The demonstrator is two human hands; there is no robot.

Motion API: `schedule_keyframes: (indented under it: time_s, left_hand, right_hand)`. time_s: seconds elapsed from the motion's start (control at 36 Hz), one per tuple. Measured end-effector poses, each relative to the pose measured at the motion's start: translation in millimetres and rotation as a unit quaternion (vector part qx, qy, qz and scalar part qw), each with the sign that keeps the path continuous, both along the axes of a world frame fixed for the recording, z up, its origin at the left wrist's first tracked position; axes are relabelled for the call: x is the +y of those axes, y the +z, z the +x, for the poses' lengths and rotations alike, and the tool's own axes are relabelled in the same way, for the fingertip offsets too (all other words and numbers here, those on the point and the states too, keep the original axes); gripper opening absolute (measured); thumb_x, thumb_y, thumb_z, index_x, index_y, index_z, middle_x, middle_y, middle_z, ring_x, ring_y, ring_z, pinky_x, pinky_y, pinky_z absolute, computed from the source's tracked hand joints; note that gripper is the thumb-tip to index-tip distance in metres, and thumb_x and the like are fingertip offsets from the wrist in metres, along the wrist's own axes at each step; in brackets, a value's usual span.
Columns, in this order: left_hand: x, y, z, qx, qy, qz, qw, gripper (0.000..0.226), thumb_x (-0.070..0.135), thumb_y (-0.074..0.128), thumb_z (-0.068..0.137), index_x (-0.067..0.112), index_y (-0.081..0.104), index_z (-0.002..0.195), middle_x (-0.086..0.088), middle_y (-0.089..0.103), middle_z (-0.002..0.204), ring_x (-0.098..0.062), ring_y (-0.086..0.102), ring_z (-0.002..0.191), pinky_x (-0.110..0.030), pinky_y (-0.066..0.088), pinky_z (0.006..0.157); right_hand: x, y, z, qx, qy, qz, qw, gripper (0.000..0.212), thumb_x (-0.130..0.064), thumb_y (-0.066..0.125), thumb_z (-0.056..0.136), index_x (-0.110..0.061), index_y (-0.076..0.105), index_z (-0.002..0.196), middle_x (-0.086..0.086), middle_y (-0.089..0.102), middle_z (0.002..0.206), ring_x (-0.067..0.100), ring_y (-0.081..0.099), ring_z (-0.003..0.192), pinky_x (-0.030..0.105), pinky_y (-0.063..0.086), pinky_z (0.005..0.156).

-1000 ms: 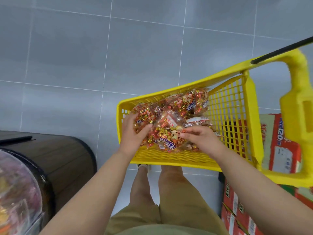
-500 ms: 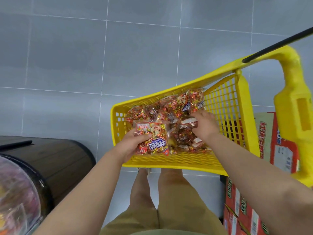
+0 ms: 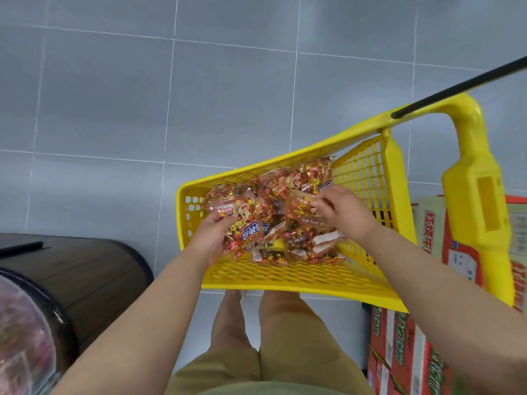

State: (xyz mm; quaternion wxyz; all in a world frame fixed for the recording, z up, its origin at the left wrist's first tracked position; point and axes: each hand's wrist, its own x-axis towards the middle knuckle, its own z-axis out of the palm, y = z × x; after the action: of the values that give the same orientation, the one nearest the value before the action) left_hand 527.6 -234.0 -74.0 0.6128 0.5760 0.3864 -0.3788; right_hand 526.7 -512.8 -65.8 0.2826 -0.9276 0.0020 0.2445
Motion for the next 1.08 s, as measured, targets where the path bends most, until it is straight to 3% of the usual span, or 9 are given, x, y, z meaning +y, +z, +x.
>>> schedule_keyframes:
  time_s: [0.14, 0.22, 0.33, 0.56, 0.67, 0.75, 0.89, 1.0, 1.08]
  left_hand:
    - [-21, 12, 13, 0.016, 0.0, -0.042, 0.999, 0.061, 0.026, 0.061, 0.093, 0.012, 0.034, 0.147, -0.012, 0.043, 0.148, -0.026, 0.054, 0.123, -0.048, 0.046, 0.1]
    - [-28, 20, 18, 0.017, -0.045, -0.101, 0.994, 0.034, 0.041, 0.053, 0.095, 0.018, 0.063, 0.118, -0.009, 0.069, 0.117, -0.023, 0.069, 0.097, -0.043, 0.058, 0.078]
    - [-26, 25, 18, -0.002, -0.123, -0.142, 0.982, 0.04, 0.049, 0.066, 0.069, 0.027, 0.062, 0.102, 0.007, 0.075, 0.087, -0.008, 0.072, 0.08, -0.028, 0.057, 0.063]
    - [-21, 8, 6, -0.019, -0.151, -0.056, 0.987, 0.073, 0.021, 0.088, 0.063, 0.017, 0.055, 0.128, -0.002, 0.066, 0.121, -0.026, 0.06, 0.115, -0.048, 0.046, 0.1]
    - [-18, -1, -3, 0.015, -0.079, -0.006, 0.997, 0.101, 0.03, 0.087, 0.062, 0.019, 0.033, 0.147, -0.005, 0.044, 0.147, -0.027, 0.044, 0.131, -0.053, 0.035, 0.109]
    - [-13, -4, -9, 0.028, -0.029, 0.004, 0.999, 0.101, 0.031, 0.086, 0.061, 0.018, 0.034, 0.146, -0.008, 0.045, 0.147, -0.031, 0.044, 0.131, -0.056, 0.035, 0.108]
    - [-6, -12, -18, 0.042, -0.019, 0.012, 0.999, 0.063, 0.023, 0.084, 0.069, 0.021, 0.054, 0.124, -0.005, 0.065, 0.122, -0.025, 0.06, 0.113, -0.051, 0.046, 0.099]
    - [-5, -15, -23, 0.048, -0.043, 0.026, 0.998, 0.03, 0.018, 0.078, 0.077, 0.029, 0.052, 0.09, 0.018, 0.071, 0.066, -0.001, 0.068, 0.061, -0.024, 0.052, 0.053]
    - [-8, -9, -23, 0.057, -0.029, 0.026, 0.998, 0.032, 0.02, 0.079, 0.077, 0.027, 0.051, 0.091, 0.018, 0.065, 0.08, -0.006, 0.062, 0.079, -0.029, 0.05, 0.067]
  right_hand:
    - [33, 37, 1, 0.135, -0.107, 0.209, 0.963, 0.018, -0.035, 0.053, 0.093, -0.03, 0.063, 0.08, -0.013, 0.054, 0.063, 0.001, 0.045, 0.057, 0.017, 0.035, 0.053]
    - [51, 33, 1, 0.157, -0.119, 0.224, 0.954, 0.015, -0.036, 0.054, 0.093, -0.033, 0.062, 0.08, -0.018, 0.056, 0.06, -0.004, 0.047, 0.057, 0.013, 0.036, 0.053]
    - [66, 20, 3, 0.151, -0.179, 0.234, 0.944, 0.023, -0.038, 0.059, 0.09, -0.028, 0.062, 0.07, -0.02, 0.052, 0.047, -0.005, 0.045, 0.044, 0.008, 0.031, 0.044]
    - [65, -1, -5, 0.156, -0.297, 0.269, 0.903, 0.009, -0.036, 0.054, 0.092, -0.037, 0.063, 0.093, -0.016, 0.066, 0.099, 0.001, 0.061, 0.095, 0.021, 0.047, 0.08]
    - [26, -27, -27, 0.195, -0.178, 0.038, 0.964, 0.042, -0.009, 0.055, 0.088, -0.021, 0.055, 0.127, 0.003, 0.05, 0.135, 0.021, 0.042, 0.128, 0.032, 0.034, 0.104]
    - [8, -47, -52, 0.266, -0.011, -0.136, 0.954, 0.053, -0.021, 0.058, 0.085, -0.024, 0.045, 0.137, 0.003, 0.034, 0.147, 0.025, 0.023, 0.138, 0.036, 0.02, 0.112]
    - [3, -67, -73, 0.198, -0.046, -0.188, 0.961, 0.048, -0.029, 0.054, 0.09, -0.035, 0.044, 0.136, -0.006, 0.032, 0.149, 0.022, 0.019, 0.139, 0.042, 0.019, 0.111]
    - [1, -73, -73, 0.174, -0.035, -0.196, 0.965, 0.046, -0.036, 0.05, 0.093, -0.036, 0.041, 0.138, -0.007, 0.033, 0.15, 0.021, 0.023, 0.138, 0.041, 0.02, 0.11]
    - [-8, -75, -66, 0.187, -0.012, -0.179, 0.966, 0.052, -0.048, 0.052, 0.091, -0.034, 0.04, 0.14, -0.009, 0.032, 0.15, 0.021, 0.027, 0.136, 0.04, 0.027, 0.109]
